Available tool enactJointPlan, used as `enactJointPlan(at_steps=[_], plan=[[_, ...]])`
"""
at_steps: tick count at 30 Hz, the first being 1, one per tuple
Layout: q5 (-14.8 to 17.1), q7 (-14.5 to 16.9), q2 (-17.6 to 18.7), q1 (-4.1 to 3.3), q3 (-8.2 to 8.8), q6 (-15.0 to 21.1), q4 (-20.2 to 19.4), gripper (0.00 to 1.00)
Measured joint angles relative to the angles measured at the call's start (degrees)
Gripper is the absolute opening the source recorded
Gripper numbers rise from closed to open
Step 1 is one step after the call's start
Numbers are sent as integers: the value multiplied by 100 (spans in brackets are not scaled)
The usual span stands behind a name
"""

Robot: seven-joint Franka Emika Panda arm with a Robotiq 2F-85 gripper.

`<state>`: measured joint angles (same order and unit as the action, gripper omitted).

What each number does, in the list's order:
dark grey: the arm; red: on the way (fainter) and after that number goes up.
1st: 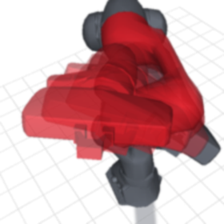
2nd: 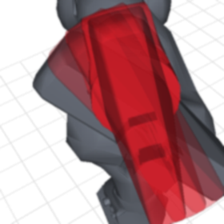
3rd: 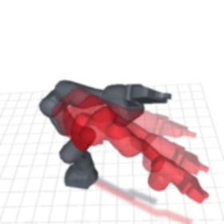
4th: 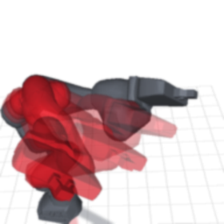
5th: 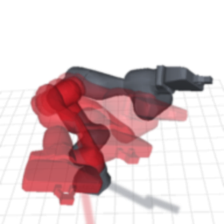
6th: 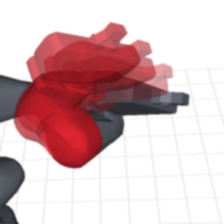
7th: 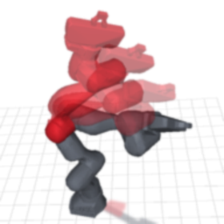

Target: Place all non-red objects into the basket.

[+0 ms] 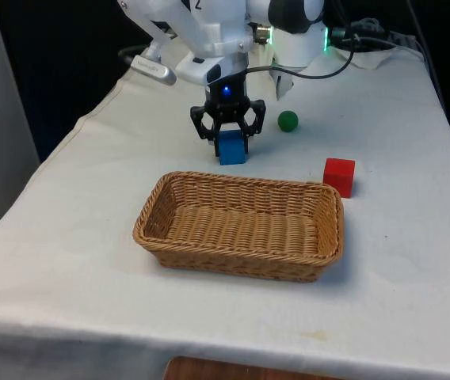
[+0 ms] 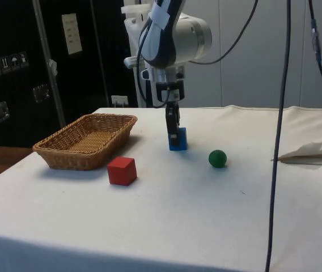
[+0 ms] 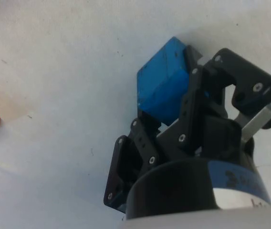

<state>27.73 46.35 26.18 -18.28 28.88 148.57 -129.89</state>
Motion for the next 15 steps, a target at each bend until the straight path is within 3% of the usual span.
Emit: enactJointPlan(at_steps=[15], plan=[[-264, -160, -636, -6, 160, -424, 0, 2]])
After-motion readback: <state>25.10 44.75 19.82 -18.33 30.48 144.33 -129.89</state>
